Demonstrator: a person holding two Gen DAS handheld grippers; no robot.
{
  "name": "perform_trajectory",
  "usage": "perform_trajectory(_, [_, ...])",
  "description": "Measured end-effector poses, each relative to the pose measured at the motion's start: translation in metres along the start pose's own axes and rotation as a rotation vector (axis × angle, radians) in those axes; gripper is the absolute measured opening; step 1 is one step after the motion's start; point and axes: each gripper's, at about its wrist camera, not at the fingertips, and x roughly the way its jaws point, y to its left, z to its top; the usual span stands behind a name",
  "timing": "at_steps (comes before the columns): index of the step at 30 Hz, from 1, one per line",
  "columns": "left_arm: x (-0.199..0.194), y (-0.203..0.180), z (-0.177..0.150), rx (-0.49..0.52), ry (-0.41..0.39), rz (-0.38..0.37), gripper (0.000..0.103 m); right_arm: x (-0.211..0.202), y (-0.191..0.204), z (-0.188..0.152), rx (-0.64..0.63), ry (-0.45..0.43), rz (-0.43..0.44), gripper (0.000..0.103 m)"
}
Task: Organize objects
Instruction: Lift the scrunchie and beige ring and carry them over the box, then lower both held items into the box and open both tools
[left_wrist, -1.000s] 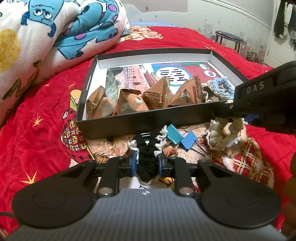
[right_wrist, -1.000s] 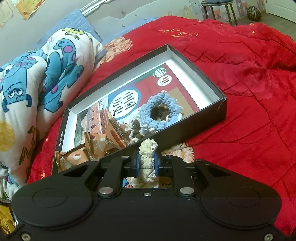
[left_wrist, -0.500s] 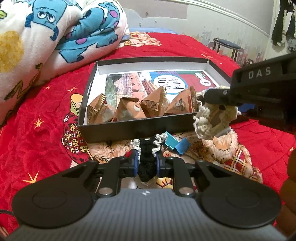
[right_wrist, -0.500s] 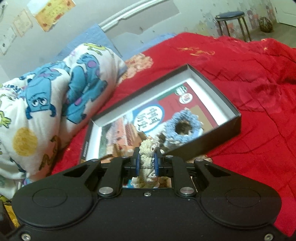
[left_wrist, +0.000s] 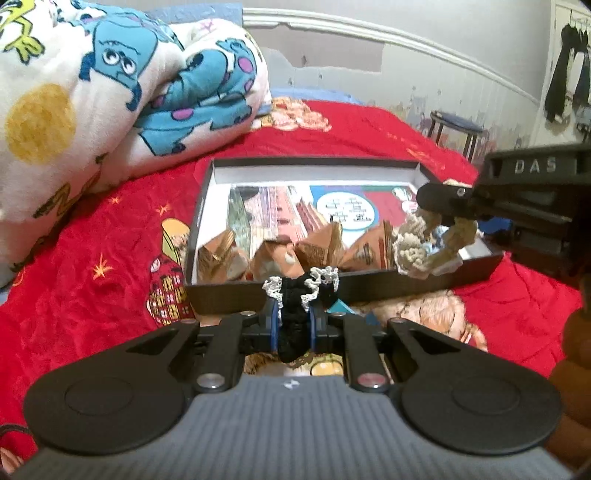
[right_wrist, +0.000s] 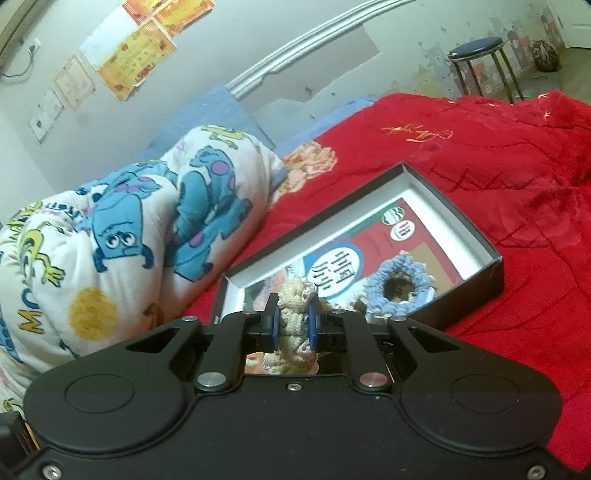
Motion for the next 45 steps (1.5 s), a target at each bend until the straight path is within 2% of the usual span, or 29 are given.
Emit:
perform_trajectory(8, [-0.012,0.016,0.026,-0.009,-0.089,0.013,0.018,0.002,0.003,0.008,-0.005,-0.044,0.072,0.015])
perform_trajectory(13, [-0.017,0.026,0.054,0.075,-0.205,0.043,0.019,0.007,0.003,0.016,-0.010,-0.066,0.113,0.015])
perform_trajectory(15, [-0.014,0.031,0.064,0.075,-0.233,0.044,0.019,0.012,0.004,0.020,-0.019,-0.067,0.120,0.015])
perform_trajectory(18, [0.000,0.038,0.079,0.030,-0.216,0.007,0.019,0.020,0.005,0.025,-0.046,-0.062,0.126,0.015])
perform_trajectory(22, [0.023,0.038,0.089,0.064,-0.242,-0.034,0.019,0.034,0.001,0.029,-0.032,-0.044,0.134,0.015])
perform_trajectory(27, [0.045,0.051,0.085,-0.031,-0.220,-0.174,0.019,0.058,-0.002,0.032,-0.035,-0.024,0.113,0.015])
perform_trajectory(32, [0.060,0.050,0.074,-0.051,-0.172,-0.156,0.019,0.096,0.008,0.035,-0.052,-0.011,0.094,0.015])
perform_trajectory(35, [0.071,0.043,0.069,-0.005,-0.144,-0.109,0.019,0.114,0.013,0.031,-0.054,-0.003,0.105,0.015])
perform_trajectory(38, [0.080,0.039,0.064,0.013,-0.120,-0.079,0.020,0.123,0.014,0.024,-0.089,0.031,0.081,0.015])
perform_trajectory(40, [0.084,0.039,0.062,0.009,-0.109,-0.074,0.020,0.127,0.011,0.022,-0.066,0.046,0.083,0.015])
perform_trajectory(45, [0.089,0.039,0.057,0.018,-0.088,-0.063,0.020,0.129,0.010,0.016,-0.093,0.051,0.057,0.015])
